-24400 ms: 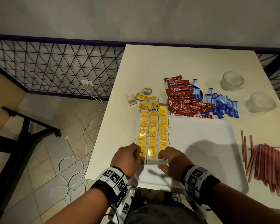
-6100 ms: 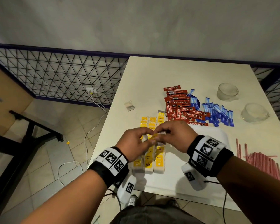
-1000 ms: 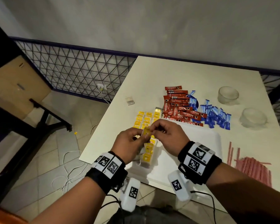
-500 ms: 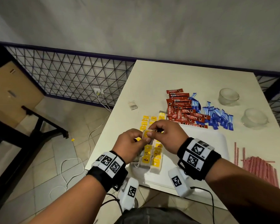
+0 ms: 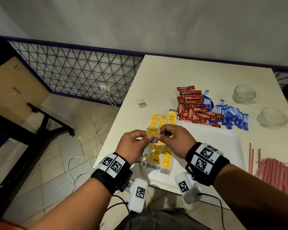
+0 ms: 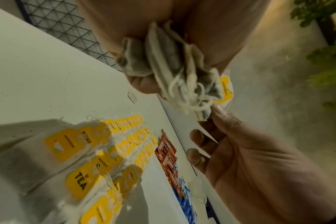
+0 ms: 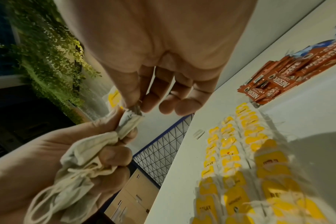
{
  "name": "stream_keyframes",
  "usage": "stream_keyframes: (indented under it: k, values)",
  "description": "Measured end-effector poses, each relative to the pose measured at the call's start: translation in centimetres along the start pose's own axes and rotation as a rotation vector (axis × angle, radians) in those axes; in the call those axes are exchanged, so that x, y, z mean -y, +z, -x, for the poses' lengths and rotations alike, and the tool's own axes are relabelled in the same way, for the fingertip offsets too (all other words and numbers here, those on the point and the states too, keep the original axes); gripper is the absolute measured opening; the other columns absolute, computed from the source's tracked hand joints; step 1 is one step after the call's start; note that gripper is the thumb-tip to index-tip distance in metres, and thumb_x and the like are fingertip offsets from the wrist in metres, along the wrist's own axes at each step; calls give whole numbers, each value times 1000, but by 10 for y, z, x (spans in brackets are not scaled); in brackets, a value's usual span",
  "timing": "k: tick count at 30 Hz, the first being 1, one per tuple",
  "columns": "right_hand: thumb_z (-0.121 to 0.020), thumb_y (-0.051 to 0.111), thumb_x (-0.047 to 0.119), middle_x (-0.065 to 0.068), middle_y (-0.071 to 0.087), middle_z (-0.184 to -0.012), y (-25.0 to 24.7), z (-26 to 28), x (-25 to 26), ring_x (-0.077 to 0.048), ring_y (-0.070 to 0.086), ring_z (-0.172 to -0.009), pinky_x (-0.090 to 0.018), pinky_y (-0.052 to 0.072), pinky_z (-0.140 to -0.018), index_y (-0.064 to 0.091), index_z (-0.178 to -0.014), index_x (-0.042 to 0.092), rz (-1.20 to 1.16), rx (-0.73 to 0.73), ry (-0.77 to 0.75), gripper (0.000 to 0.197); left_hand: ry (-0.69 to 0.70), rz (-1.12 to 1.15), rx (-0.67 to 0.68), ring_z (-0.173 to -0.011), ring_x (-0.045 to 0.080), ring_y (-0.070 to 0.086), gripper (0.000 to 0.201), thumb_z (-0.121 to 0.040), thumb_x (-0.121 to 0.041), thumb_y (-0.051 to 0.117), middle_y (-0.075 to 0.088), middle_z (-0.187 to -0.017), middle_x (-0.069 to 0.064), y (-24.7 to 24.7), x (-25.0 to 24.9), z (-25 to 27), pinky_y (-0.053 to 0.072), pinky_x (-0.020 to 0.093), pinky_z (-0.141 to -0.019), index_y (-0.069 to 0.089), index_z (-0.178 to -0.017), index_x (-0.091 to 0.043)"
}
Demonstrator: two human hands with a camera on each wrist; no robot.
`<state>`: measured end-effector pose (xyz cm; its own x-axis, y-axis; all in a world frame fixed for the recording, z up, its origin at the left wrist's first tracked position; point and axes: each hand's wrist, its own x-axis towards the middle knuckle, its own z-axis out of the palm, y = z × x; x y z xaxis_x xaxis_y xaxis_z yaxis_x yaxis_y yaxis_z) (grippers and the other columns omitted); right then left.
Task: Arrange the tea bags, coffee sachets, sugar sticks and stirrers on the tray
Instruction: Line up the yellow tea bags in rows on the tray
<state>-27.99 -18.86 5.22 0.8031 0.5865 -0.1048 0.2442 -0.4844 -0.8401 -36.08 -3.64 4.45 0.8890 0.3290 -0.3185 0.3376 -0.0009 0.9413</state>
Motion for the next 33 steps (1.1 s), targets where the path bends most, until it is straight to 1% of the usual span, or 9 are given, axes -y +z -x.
stream_keyframes:
  k: [3, 6, 9, 13, 15, 18, 21, 25, 33]
  values:
    - [-89, 65, 27, 10, 49, -64, 3, -1, -3, -4, 45, -59, -13, 34, -53, 50, -65, 32, 40, -3, 26, 29, -18, -19, -9, -48, 18, 37, 11, -86, -24, 71, 52, -55, 7, 0, 7, -4, 38, 25, -48, 75, -76, -21]
    - [-87, 67, 28, 13, 57, -72, 9, 4, -17, 0, 51, -67, -11, 34, -57, 59, -75, 31, 70, 35, 100, 15, -12, -193, 9, -40, 12, 38, 13, -85, -24, 73, 49, -51, 0, -3, 21, -7, 35, 20, -45, 73, -79, -12]
    - [-85, 68, 26, 10, 63, -87, 12, 16, -43, -6, 57, -80, -9, 38, -65, 63, -87, 29, 155, 87, 196, 5, -97, -454, 70, -47, 12, 45, 25, -85, -29, 71, 52, -56, 0, -5, 50, -9, 39, 20, -48, 67, -73, -7]
    - [-88, 62, 27, 3, 59, -95, 15, 27, -69, -19, 58, -90, -28, 45, -78, 59, -87, 26, 415, 259, 209, 3, -169, -713, 170, -51, 11, 38, 40, -86, -33, 69, 43, -55, -2, 1, 76, -9, 30, 16, -46, 50, -57, -12]
    - [-90, 60, 31, 6, 51, -96, 20, 31, -76, -20, 56, -95, -29, 44, -80, 61, -96, 25, 502, 325, 172, 8, -178, -743, 174, -52, 12, 35, 46, -86, -33, 69, 37, -53, -2, 7, 79, -9, 28, 19, -47, 41, -53, -15]
    - [-90, 58, 36, 9, 45, -97, 27, 32, -83, -19, 55, -98, -29, 44, -81, 60, -104, 26, 551, 343, 160, 18, -218, -755, 177, -56, 15, 42, 38, -87, -31, 67, 44, -58, 1, 14, 80, -10, 36, 21, -47, 46, -58, -17]
    - [-90, 57, 39, 8, 46, -98, 31, 31, -85, -18, 55, -96, -31, 45, -81, 59, -104, 27, 560, 344, 150, 18, -215, -778, 191, -58, 15, 44, 32, -86, -31, 67, 47, -61, 2, 19, 80, -10, 37, 21, -49, 51, -61, -17]
    - [-90, 55, 40, 5, 50, -103, 35, 31, -87, -19, 54, -96, -32, 46, -81, 58, -103, 28, 592, 358, 144, 18, -178, -890, 165, -58, 11, 43, 43, -86, -35, 66, 44, -56, -7, 23, 81, -10, 30, 22, -52, 44, -54, -18]
    - [-89, 56, 44, 6, 49, -102, 42, 30, -90, -20, 54, -95, -32, 46, -79, 56, -101, 29, 612, 365, 145, 19, -180, -923, 101, -80, 20, 61, 28, -86, -38, 64, 63, -78, -4, 28, 77, -9, 51, 31, -72, 49, -66, -25]
